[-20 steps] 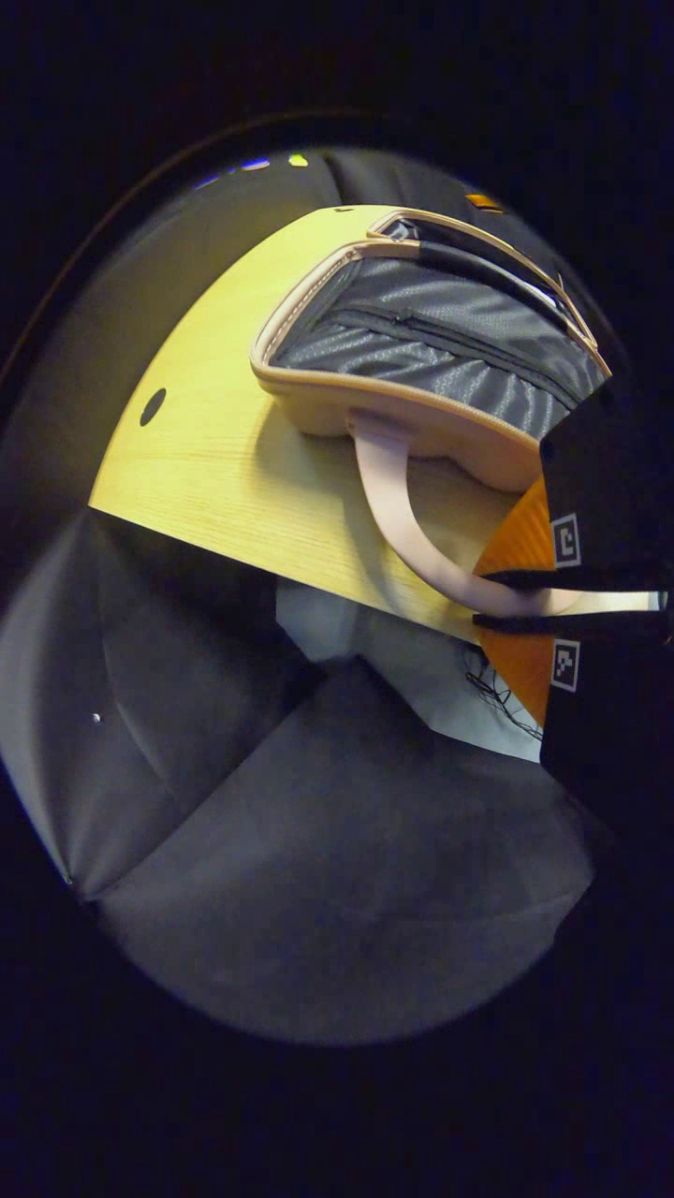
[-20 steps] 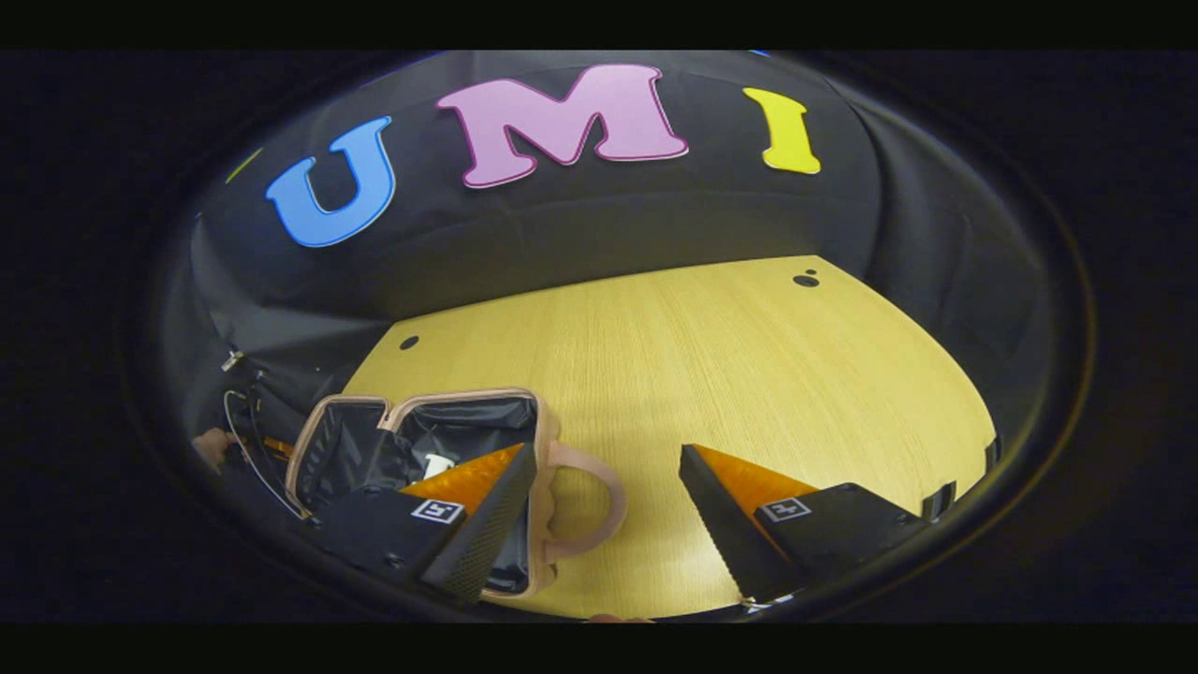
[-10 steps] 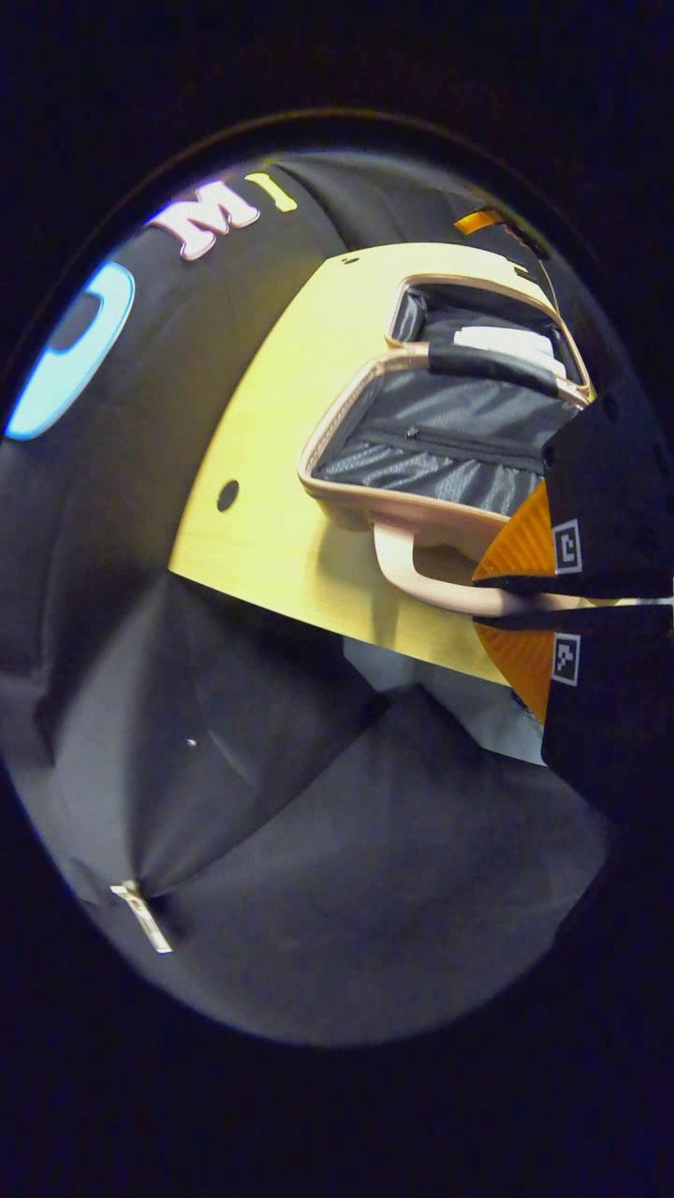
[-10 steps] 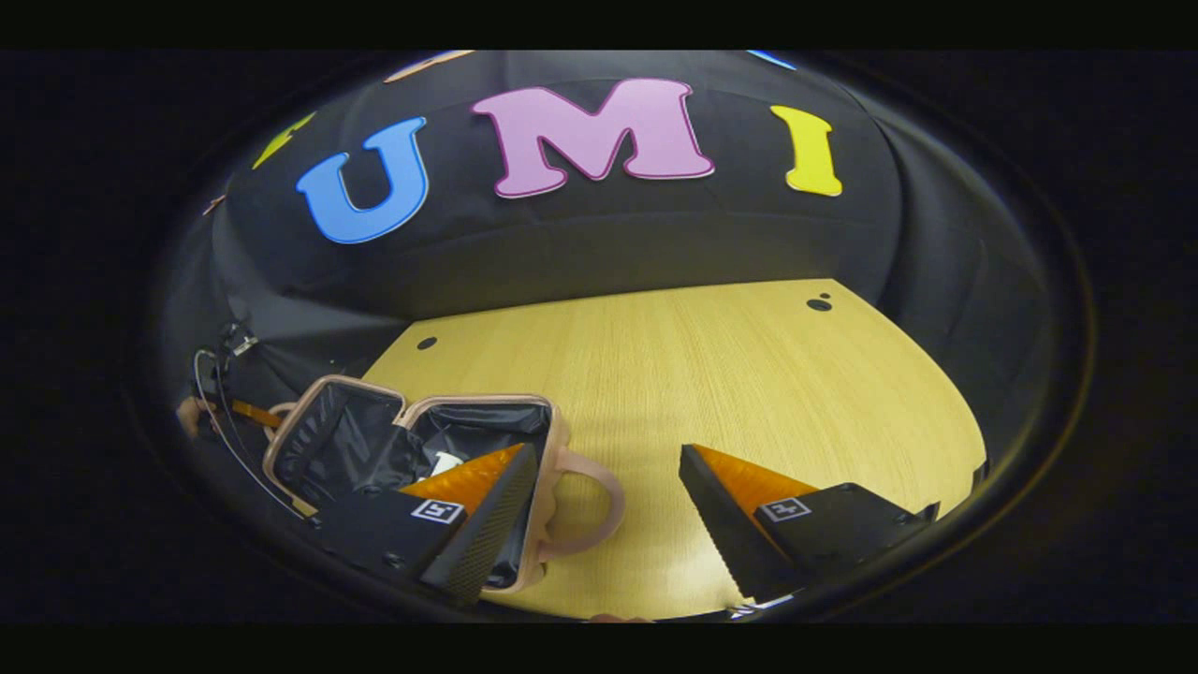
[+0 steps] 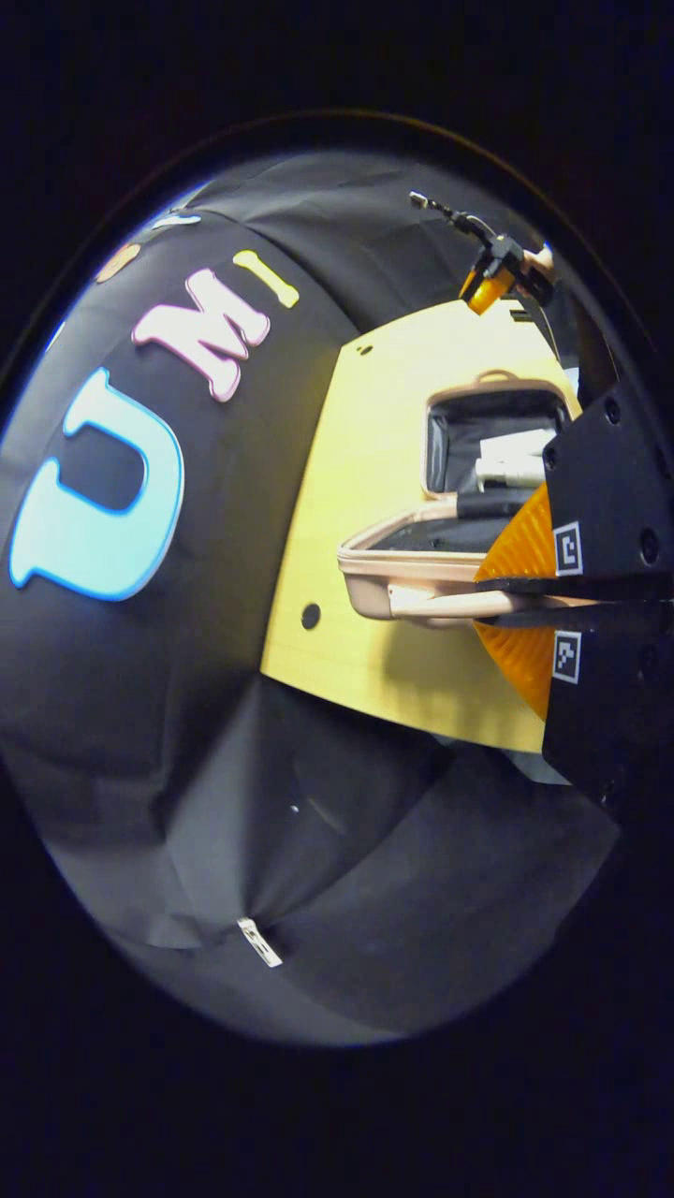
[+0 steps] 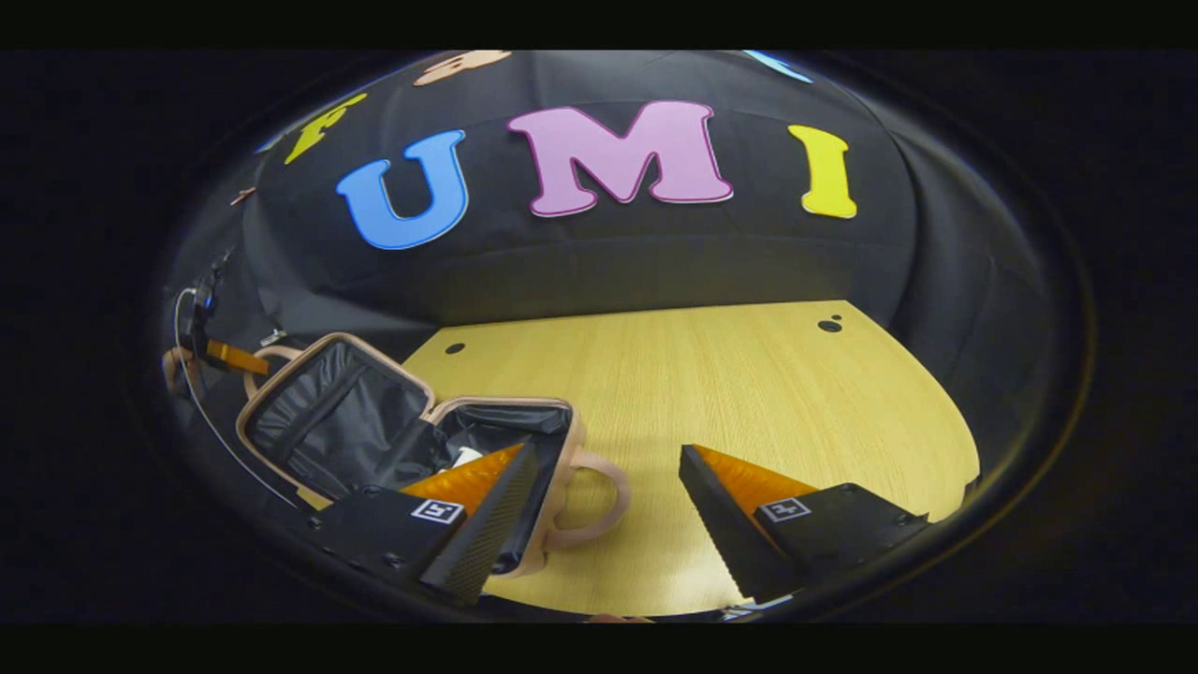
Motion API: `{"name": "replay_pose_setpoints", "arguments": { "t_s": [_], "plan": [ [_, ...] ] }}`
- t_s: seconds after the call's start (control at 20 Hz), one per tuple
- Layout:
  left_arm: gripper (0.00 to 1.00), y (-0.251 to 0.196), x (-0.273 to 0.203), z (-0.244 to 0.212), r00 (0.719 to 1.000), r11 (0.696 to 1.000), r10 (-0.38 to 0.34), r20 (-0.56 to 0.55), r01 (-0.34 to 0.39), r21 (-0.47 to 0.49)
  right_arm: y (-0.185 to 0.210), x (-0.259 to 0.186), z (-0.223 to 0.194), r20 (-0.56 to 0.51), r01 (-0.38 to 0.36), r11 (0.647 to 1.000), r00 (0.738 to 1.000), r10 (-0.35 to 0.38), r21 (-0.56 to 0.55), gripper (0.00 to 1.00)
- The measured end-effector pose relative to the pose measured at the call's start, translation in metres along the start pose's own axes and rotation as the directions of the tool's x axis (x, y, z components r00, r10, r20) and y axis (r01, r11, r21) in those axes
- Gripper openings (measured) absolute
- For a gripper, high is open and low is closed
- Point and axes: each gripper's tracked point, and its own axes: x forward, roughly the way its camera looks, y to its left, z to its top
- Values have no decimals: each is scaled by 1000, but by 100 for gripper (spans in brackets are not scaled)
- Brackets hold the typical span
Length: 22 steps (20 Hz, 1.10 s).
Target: First open the suitcase, pack the skin care products into it, and then close the suitcase.
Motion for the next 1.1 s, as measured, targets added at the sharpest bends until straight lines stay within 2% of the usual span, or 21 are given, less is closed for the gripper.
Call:
{"name": "replay_pose_setpoints", "arguments": {
  "t_s": [0.2, 0.35, 0.4, 0.55, 0.6, 0.7, 0.85, 1.1],
  "plan": [
    [7, -70, -13, 14, 989, 986, -147, 25, 144, 88, 0, -12, 2, 26, -15, 999, 1000, 14, 37, 98],
    [7, -135, -15, 16, 961, 955, -276, 20, 272, 120, -6, -21, 7, 52, -19, 999, 999, 16, 48, 98],
    [7, -159, -13, 14, 945, 939, -327, 16, 323, 119, -9, -24, 6, 56, -14, 999, 998, 12, 43, 98],
    [7, -242, -3, 0, 867, 864, -497, -34, 498, 75, -18, -29, 0, 50, 1, 998, 999, -4, 63, 98],
    [7, -263, 5, -10, 846, 844, -529, -68, 533, 59, -23, -32, -2, 48, 9, 997, 999, -13, 74, 98],
    [7, -298, 27, -32, 816, 816, -562, -138, 574, 70, -35, -42, -1, 54, 32, 995, 998, -37, 91, 98],
    [7, -337, 63, -63, 790, 792, -573, -219, 602, 100, -52, -54, 5, 70, 73, 992, 994, -80, 101, 98],
    [7, -382, 123, -130, 748, 782, -562, -352, 619, 69, -74, -77, 14, 97, 127, 983, 985, -141, 134, 98]
  ]
}}
